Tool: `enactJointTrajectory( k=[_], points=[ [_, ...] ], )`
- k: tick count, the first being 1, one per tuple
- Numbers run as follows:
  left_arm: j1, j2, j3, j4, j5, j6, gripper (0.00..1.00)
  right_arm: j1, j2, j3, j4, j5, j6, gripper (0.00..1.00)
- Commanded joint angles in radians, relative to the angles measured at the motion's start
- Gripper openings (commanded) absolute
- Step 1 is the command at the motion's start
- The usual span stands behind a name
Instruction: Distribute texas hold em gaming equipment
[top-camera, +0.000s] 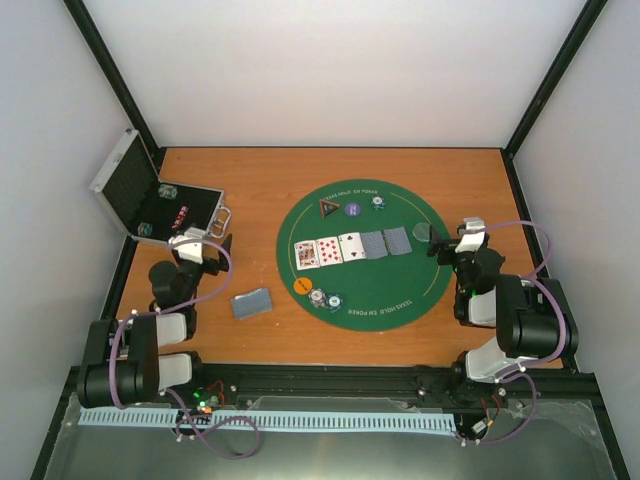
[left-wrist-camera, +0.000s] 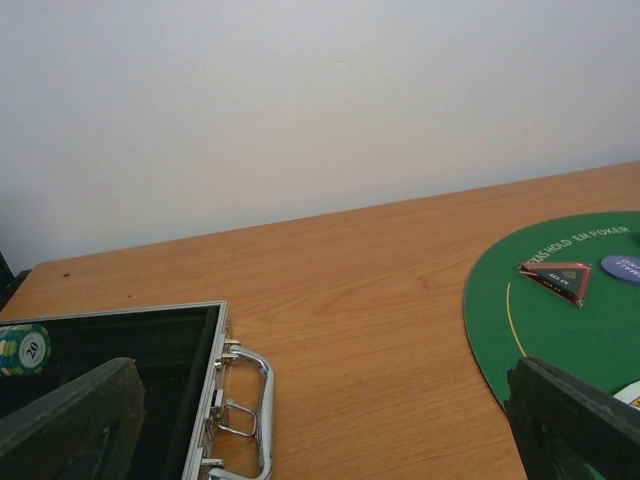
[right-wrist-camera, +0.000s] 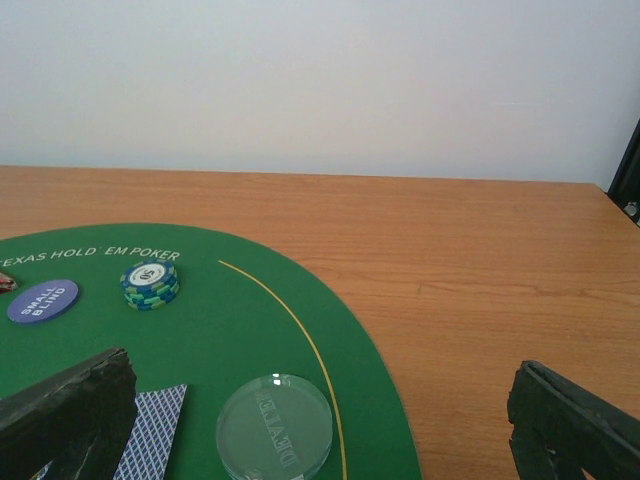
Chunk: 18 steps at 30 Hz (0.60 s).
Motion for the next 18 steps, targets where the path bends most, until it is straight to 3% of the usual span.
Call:
enactJointTrajectory(
  k=[1,4,10,14,18],
  points=[
    [0.017,-0.007,0.006,0.076,0.068,0.048,1.0,0.0,0.002,0.015,0.013,-0.003,-0.018,1.0],
    [0.027,0.016,-0.075,0.273,-0.027,0.092,1.0,0.0,0.002,0.015,0.012,-0.004,-0.018,1.0],
    [0.095,0.033,-0.003,0.161,0.052,0.035,1.0,0.0,0.002,0.016,0.012,-0.003,-0.018,1.0],
    [0.095,0.207,-0.028,0.418,0.068,0.02,1.0,0.001,0.002,0.015,0.013,-0.002,-0.018,1.0],
    [0.098,0.267,0.001,0.39,0.07,0.02,1.0,0.003,0.002,0.02,0.005,0.003,-0.019,1.0]
  ],
)
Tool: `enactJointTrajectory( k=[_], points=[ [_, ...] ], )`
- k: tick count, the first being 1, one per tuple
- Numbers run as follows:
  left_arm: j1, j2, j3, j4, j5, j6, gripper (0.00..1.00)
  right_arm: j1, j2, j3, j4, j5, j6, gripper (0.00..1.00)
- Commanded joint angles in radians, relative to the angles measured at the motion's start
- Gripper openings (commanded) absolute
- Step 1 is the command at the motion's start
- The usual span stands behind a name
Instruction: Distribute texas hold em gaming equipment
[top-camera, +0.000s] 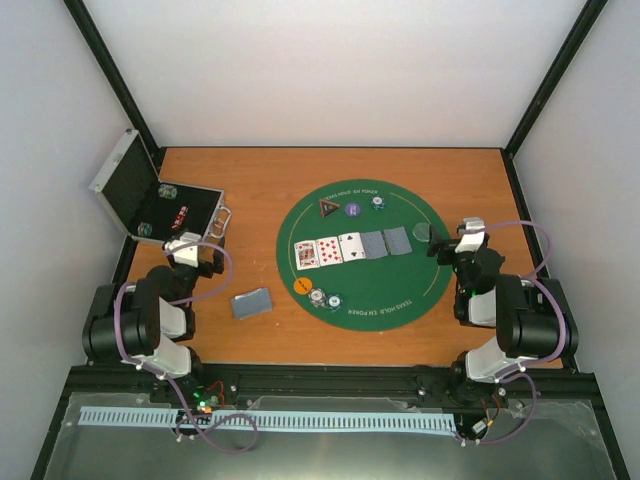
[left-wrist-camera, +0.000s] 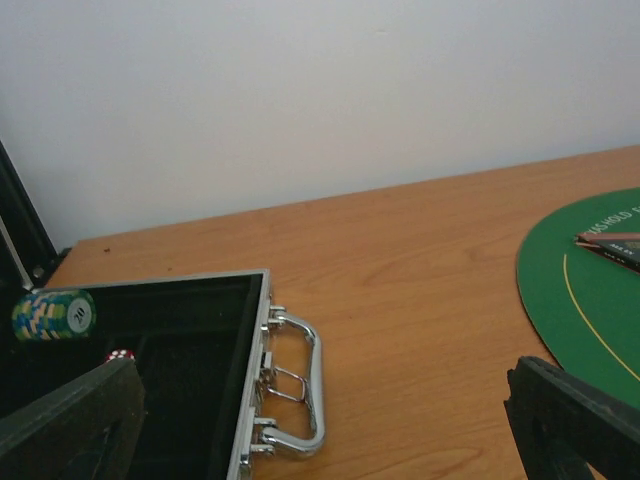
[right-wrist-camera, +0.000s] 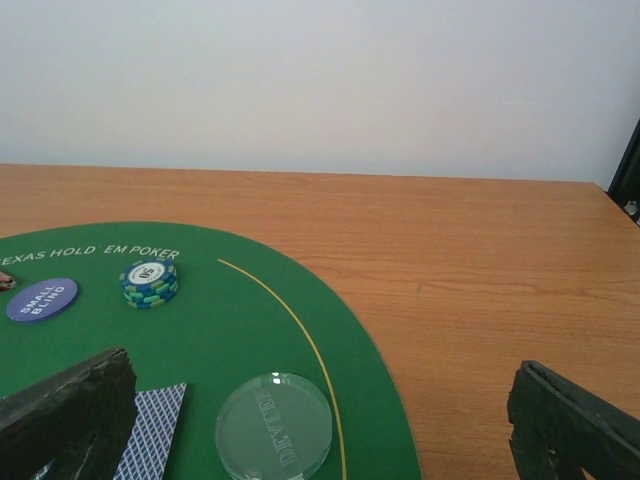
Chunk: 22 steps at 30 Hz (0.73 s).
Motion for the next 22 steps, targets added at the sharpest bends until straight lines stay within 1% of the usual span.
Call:
enactJointTrajectory(
  k=[1,7,14,22],
  points=[
    [0.007,0.019,0.039,0.075,0.035,-0.016,1.0,0.003,0.002,0.019,0.007,0.005,-0.019,1.0],
    [0.009,0.028,0.052,0.066,0.031,-0.022,1.0,0.007,0.001,0.022,0.001,0.009,-0.021,1.0],
    [0.022,0.036,0.116,-0.042,0.019,-0.044,1.0,0.008,0.001,0.022,0.002,0.01,-0.022,1.0],
    [0.022,0.037,0.116,-0.044,0.021,-0.045,1.0,0.021,-0.001,0.037,-0.034,0.041,-0.031,1.0]
  ],
)
